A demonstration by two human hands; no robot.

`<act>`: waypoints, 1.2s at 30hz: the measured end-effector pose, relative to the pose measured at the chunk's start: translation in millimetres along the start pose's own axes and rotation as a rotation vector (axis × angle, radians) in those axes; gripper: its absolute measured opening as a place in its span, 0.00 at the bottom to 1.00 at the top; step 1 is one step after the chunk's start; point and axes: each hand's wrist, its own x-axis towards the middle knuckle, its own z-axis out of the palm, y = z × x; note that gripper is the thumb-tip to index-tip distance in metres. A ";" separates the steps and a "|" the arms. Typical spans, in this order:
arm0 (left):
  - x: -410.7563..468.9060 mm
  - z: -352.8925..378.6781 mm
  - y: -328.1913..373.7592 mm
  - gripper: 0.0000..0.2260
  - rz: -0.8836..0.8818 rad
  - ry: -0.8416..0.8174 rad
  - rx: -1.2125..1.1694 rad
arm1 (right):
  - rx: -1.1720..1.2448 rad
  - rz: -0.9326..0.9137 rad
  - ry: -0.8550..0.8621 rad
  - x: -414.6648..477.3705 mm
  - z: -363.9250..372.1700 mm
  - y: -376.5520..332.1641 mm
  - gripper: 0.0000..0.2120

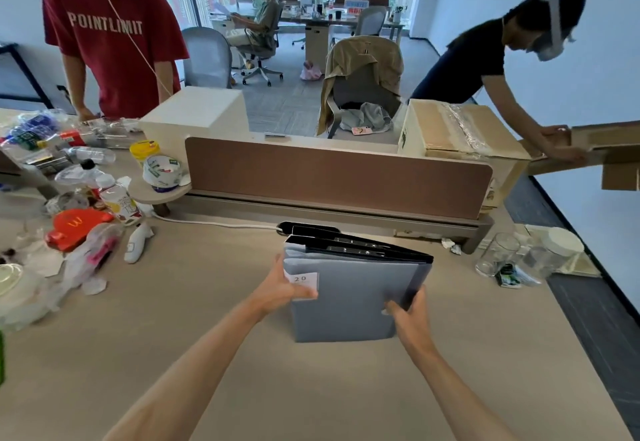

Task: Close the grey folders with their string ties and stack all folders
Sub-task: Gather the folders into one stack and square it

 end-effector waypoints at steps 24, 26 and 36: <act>16.8 11.7 -31.8 0.39 0.024 0.050 0.235 | -0.167 0.055 0.131 17.1 18.7 11.8 0.13; 20.9 14.4 -28.0 0.36 0.022 0.073 0.256 | -0.196 0.065 0.153 17.2 17.9 8.3 0.14; 41.7 50.6 -1.4 0.32 0.032 -0.123 0.325 | -0.235 0.215 0.337 -2.8 -23.9 7.9 0.11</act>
